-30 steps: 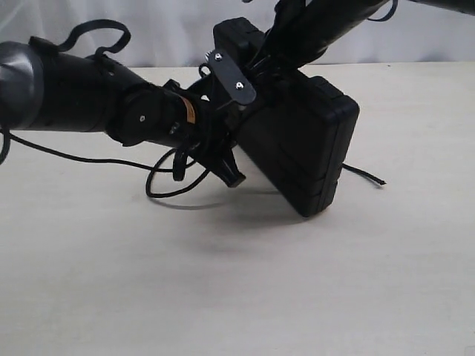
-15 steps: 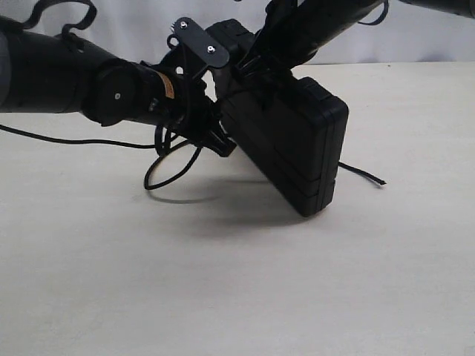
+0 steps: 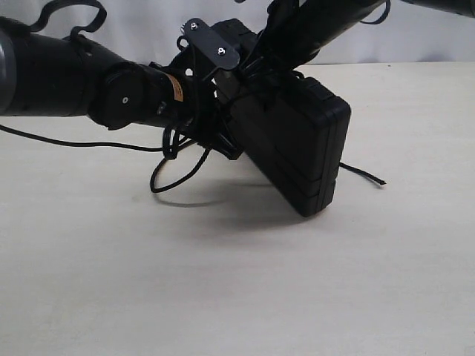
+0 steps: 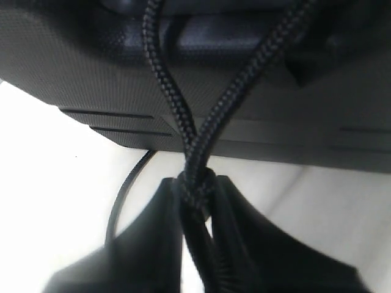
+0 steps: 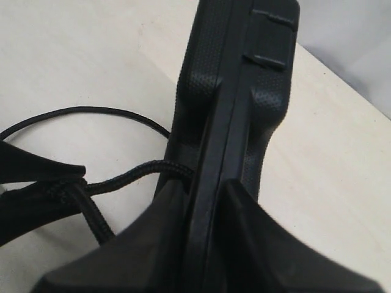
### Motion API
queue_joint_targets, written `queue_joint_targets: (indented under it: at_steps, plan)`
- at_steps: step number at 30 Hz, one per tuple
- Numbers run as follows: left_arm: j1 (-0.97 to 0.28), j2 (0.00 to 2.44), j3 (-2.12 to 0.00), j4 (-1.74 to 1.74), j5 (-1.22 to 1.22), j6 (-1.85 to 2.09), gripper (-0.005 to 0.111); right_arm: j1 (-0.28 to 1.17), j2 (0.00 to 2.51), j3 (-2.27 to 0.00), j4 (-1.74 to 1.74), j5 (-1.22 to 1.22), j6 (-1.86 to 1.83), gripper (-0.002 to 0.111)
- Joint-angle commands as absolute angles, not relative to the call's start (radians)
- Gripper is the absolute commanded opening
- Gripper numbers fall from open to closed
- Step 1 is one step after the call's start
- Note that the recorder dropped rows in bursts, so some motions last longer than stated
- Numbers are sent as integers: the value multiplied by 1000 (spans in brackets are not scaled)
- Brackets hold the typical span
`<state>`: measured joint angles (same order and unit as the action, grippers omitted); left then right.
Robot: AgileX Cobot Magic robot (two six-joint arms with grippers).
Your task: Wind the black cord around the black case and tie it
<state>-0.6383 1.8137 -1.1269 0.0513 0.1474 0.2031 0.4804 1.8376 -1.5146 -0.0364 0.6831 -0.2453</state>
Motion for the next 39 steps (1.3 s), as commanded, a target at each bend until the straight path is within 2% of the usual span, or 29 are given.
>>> queue_joint_targets:
  at_steps: [1,4,11,18,23,24,26,27,29,34,39]
  plan:
    - [-652,1808,-1130,69,116,211,0,486,1928,-1453,15,1018,-224,34]
    - [-652,1808,-1130,67,111,209,0,486,1928,-1453,34,1022,-247,37]
    - [-652,1808,-1130,67,114,207,0,486,1928,-1453,149,1036,-344,37]
    - [-652,1808,-1130,67,123,207,0,486,1917,-1453,52,1023,-267,37]
    - [-652,1808,-1130,67,104,205,0,486,1892,-1453,138,1032,-325,37]
    - [-652,1808,-1130,67,104,205,0,486,1892,-1453,151,1034,-336,38]
    - [-652,1808,-1130,67,104,205,0,486,1894,-1453,151,1034,-336,52]
    - [-652,1808,-1130,67,106,205,0,486,1892,-1453,128,1030,-324,62]
    - [-652,1808,-1130,67,114,205,0,486,1876,-1453,97,1022,-304,69]
    - [-652,1808,-1130,67,114,205,0,486,1846,-1453,284,1097,-450,69]
    - [-652,1808,-1130,66,131,203,0,486,1829,-1453,248,1048,-426,70]
